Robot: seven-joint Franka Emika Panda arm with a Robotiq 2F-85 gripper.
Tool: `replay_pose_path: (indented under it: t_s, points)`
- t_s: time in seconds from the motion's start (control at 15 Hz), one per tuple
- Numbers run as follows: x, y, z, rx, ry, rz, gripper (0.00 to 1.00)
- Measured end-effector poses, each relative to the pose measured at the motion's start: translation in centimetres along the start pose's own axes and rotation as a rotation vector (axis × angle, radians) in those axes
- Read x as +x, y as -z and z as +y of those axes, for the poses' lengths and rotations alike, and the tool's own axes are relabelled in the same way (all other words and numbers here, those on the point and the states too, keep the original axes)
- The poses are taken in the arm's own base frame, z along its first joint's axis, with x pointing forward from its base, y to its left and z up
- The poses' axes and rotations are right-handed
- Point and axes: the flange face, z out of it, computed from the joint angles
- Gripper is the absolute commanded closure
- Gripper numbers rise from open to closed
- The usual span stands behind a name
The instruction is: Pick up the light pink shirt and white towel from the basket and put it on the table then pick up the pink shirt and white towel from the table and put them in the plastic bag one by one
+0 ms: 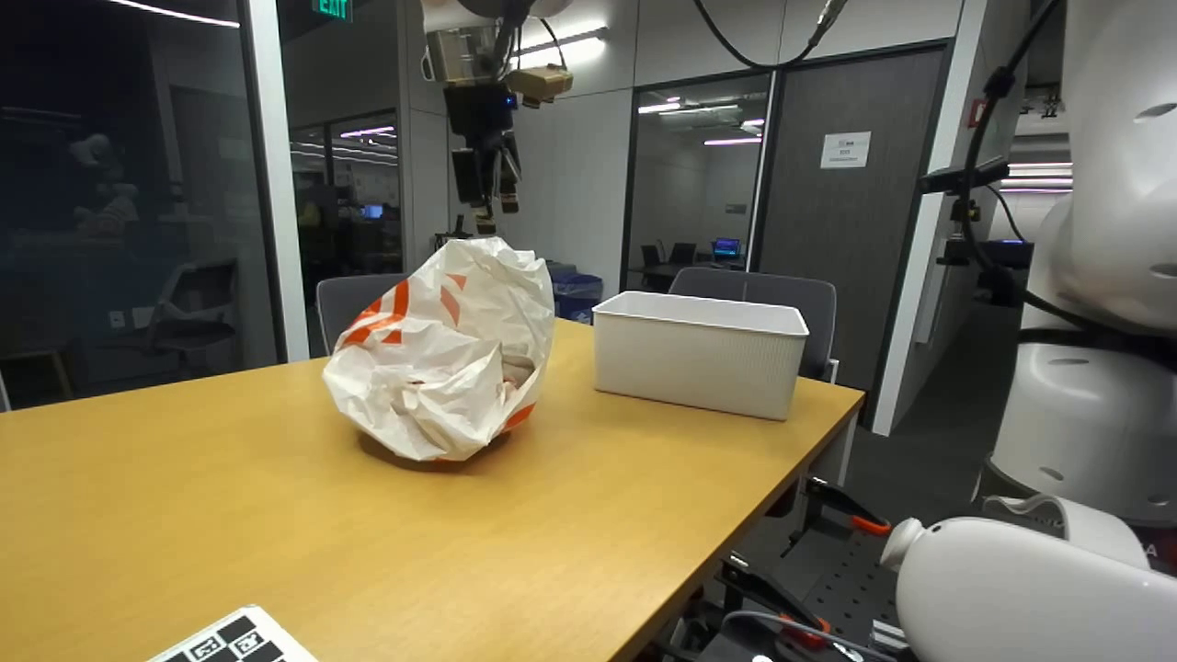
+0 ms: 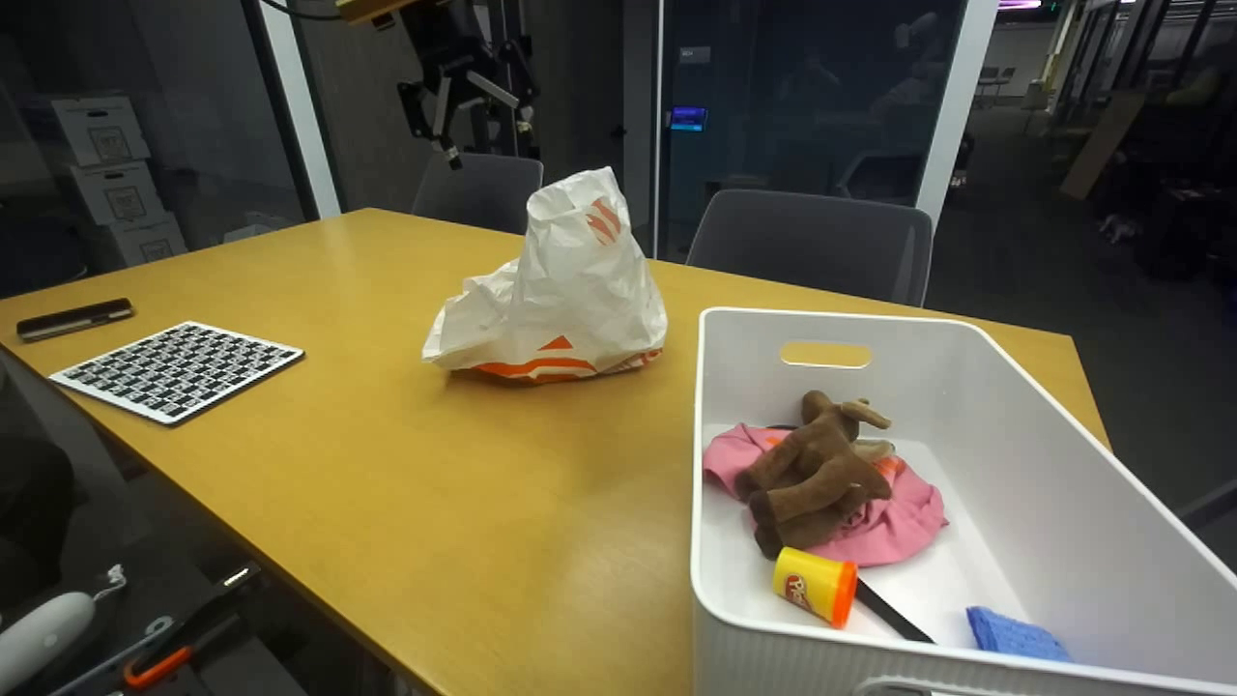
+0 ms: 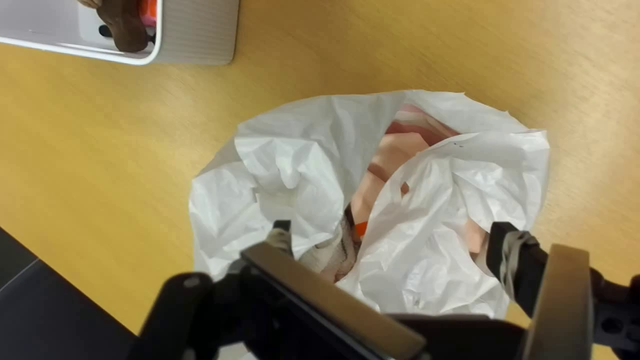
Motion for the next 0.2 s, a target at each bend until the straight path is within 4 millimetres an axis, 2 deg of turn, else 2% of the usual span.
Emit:
replay_pose_path:
  t_s: [0.2]
  points:
    - [-0.81,1.14,-1.25,0.017,0.018,0.013,0.0]
